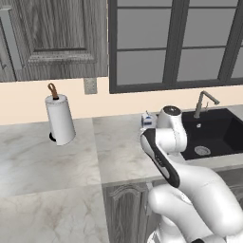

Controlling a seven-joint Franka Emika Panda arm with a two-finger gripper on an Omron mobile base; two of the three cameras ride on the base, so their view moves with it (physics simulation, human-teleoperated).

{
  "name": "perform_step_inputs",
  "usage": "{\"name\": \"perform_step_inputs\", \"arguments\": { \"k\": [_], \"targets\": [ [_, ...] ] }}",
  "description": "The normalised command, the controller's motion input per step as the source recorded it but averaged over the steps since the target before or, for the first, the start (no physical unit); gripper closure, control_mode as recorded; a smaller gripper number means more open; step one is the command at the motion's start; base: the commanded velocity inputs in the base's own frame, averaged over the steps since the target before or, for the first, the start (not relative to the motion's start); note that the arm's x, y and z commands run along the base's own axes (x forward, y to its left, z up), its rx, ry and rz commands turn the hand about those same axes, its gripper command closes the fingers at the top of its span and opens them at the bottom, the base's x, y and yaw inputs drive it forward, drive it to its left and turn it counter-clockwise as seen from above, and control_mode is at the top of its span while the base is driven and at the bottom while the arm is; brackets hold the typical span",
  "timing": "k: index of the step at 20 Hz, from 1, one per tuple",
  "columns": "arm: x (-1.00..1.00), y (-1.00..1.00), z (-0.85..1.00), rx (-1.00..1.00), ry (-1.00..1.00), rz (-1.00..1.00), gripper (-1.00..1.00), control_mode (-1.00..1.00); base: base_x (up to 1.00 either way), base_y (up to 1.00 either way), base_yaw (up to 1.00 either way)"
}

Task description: Gather the eggs and milk located in the vicinity of the sink area and place them right next to the bowl.

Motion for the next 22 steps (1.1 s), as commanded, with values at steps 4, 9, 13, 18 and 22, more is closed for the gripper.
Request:
{"name": "perform_step_inputs", "arguments": {
  "k": [4,9,13,18,22],
  "targets": [
    [-0.33,-0.25,0.16,0.0,0.03,-0.2,1.0,-1.0,0.0,0.0,0.0],
    [-0.36,-0.27,0.2,0.0,0.0,-0.21,1.0,-1.0,0.0,0.0,0.0],
    [-0.38,-0.25,0.16,0.0,0.0,-0.21,1.0,-1.0,0.0,0.0,0.0],
    [0.0,0.0,0.0,0.0,0.0,0.0,1.0,1.0,-0.28,-0.28,-0.19],
    [0.0,0.0,0.0,0.0,0.0,0.0,1.0,1.0,-0.03,-0.39,-0.1]
  ]
}}
